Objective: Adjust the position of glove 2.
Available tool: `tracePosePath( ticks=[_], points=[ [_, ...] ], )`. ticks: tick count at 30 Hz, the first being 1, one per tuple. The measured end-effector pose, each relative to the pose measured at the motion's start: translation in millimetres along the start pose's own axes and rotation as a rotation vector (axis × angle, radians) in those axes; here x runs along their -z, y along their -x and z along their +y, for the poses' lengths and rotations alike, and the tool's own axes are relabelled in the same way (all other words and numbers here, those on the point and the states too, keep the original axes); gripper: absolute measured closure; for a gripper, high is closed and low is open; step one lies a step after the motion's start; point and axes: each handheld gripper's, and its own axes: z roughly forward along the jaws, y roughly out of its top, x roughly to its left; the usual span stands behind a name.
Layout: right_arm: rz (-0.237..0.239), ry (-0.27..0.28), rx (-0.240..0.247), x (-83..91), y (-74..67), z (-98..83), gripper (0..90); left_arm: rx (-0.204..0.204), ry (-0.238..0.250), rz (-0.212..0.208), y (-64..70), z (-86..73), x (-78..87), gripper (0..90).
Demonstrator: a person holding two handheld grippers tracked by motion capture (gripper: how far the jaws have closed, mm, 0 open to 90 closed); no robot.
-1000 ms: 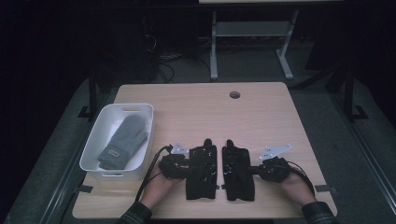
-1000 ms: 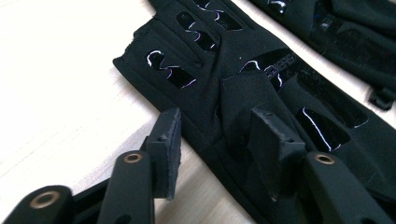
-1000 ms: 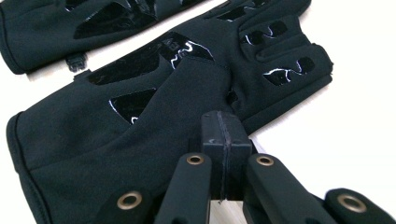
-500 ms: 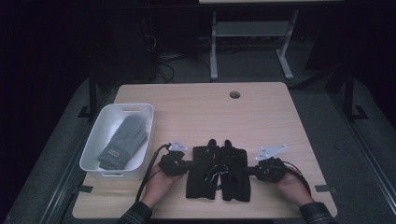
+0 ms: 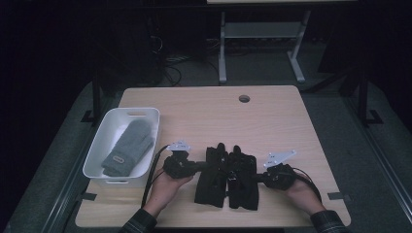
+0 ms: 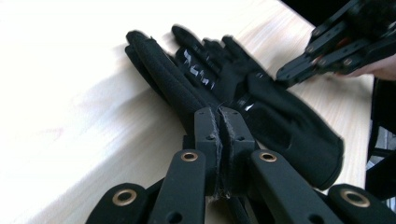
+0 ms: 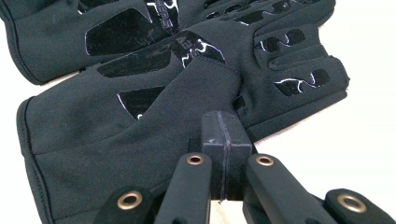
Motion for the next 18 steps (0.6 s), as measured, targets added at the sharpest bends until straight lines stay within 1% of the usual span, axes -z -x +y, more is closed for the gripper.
tracePosePath(
  ticks=[2, 3, 5, 13, 18],
  points=[
    [0.001, -0.001, 0.003, -0.5, -0.1, 0.6, 90.0, 0.0, 0.014, -0.009, 0.2, 3.2, 1.8, 86.2],
    [0.001, 0.001, 0.007, -1.2, 0.0, 0.9, 90.0, 0.007, 0.026, -0.018, -0.1, 4.5, 2.1, 86.2],
    [0.001, -0.002, 0.004, -2.1, -1.0, 2.3, 90.0, 0.015, 0.033, -0.031, -0.9, 6.1, 1.8, 86.2],
    [0.003, -0.001, 0.019, -6.8, -2.0, 6.2, 90.0, 0.021, 0.062, -0.043, 0.7, 12.2, 4.3, 86.3],
    [0.001, -0.005, 0.015, -7.5, -2.1, 7.3, 90.0, 0.021, 0.068, -0.047, 1.8, 13.8, 3.6, 86.3]
  ],
)
